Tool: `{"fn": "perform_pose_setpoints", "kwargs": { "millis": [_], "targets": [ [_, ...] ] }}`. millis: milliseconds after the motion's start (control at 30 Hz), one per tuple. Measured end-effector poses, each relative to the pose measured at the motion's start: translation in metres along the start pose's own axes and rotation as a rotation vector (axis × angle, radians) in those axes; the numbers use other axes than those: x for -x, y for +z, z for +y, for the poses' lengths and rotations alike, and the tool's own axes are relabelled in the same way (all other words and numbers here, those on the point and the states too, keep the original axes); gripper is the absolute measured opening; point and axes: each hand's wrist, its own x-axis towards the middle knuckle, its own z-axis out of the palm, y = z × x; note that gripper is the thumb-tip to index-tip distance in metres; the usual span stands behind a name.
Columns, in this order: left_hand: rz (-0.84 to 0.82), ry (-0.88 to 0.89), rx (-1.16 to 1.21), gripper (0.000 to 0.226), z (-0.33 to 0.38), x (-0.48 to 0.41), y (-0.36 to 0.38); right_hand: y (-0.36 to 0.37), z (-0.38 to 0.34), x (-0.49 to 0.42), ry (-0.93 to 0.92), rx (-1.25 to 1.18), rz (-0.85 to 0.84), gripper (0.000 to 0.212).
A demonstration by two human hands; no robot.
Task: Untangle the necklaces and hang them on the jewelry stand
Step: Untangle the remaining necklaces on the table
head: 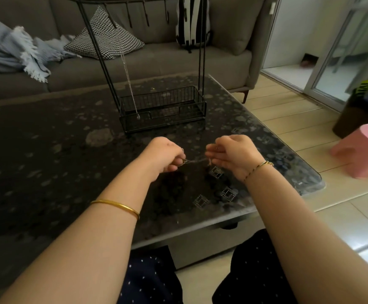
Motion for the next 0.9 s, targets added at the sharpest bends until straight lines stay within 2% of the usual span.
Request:
{"fn": "perform_pose_setpoints", "kwargs": {
  "millis": [100, 267, 400, 600, 767, 900],
  "targets": [
    [0.020, -0.034, 0.118, 0.013, 0.009, 0.004, 0.001, -0.002, -0.001, -0.002, -0.008, -0.093, 0.108, 0.020],
    [0.097, -0.049, 0.092, 0.013, 0.011, 0.001, 0.000, -0.001, -0.001, -0.005, -0.052, -0.155, 0.216, 0.026],
    [0.121, -0.051, -0.151, 0.018, 0.007, -0.005, 0.000, -0.001, 0.000, -0.010, -0.092, -0.079, 0.297, 0.026],
    [0.094, -0.034, -0.571, 0.019, -0.009, -0.017, -0.006, 0.005, 0.001, -0.014, -0.091, -0.212, 0.365, 0.018],
    [0.058, -0.054, -0.752, 0.010, -0.009, -0.016, -0.004, 0.007, 0.001, -0.014, -0.091, -0.291, 0.404, 0.018],
    [-0.044, -0.091, -0.806, 0.018, -0.008, -0.014, 0.000, 0.007, -0.003, -0.012, -0.003, -0.467, 0.312, 0.020]
  ]
}}
